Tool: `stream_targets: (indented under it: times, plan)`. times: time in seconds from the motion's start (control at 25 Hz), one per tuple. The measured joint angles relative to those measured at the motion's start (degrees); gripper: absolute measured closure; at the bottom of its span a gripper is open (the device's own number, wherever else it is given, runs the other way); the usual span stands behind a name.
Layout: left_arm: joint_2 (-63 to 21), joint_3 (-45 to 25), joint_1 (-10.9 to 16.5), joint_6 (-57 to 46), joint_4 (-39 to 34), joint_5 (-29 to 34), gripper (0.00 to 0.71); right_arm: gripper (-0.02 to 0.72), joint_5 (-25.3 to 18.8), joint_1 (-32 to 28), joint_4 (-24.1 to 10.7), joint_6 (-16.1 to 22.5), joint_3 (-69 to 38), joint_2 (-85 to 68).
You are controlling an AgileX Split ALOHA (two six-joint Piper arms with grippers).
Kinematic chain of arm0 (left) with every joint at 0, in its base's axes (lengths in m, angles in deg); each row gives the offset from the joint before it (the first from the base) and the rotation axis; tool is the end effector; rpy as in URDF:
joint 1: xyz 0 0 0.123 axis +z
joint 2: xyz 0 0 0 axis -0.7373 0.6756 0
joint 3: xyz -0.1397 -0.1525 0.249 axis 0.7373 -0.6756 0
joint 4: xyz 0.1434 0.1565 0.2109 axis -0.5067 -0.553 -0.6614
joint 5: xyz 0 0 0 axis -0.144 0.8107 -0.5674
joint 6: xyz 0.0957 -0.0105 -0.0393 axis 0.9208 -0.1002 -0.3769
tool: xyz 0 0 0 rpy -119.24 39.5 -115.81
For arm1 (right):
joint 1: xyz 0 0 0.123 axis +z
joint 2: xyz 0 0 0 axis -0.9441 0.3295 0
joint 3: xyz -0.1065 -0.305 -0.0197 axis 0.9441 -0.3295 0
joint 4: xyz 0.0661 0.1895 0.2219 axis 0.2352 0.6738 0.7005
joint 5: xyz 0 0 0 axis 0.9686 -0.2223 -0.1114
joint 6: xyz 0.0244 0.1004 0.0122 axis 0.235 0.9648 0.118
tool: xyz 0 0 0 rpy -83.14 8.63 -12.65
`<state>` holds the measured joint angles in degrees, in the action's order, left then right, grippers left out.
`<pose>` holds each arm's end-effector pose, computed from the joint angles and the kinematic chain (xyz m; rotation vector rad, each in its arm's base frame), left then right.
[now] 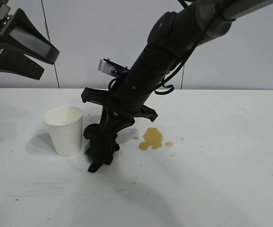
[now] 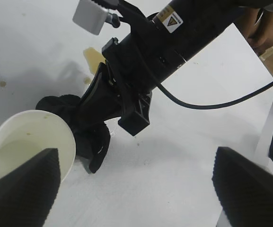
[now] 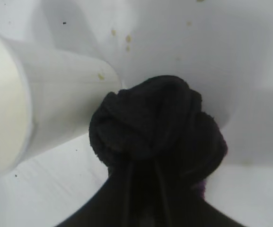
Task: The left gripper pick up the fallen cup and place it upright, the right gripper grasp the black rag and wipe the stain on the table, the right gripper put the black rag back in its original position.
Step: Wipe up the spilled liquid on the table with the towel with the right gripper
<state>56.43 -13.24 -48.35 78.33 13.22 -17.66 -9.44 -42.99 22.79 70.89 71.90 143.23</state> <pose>0.3844 -0.0879 0.2471 0.8066 2.2795 -1.0463 0.4720 0.2943 0.1231 -0.6396 2.7655 0.6950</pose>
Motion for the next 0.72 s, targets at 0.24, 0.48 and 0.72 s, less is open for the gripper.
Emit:
stream_targets:
  times: [0.24,0.48,0.72]
  plan:
    - [0.0,0.0,0.0,0.0,0.02,0.21,0.078,0.659,-1.51,-1.52,-11.68,6.07,2.37,0.0]
    - [0.0,0.0,0.0,0.0,0.02,0.24,0.078,0.659,-3.37,-6.64,-13.74,7.44,2.62,0.0]
    - [0.0,0.0,0.0,0.0,0.02,0.82,0.078,0.659,-7.14,-10.82,-14.36,7.38,2.67,-0.18]
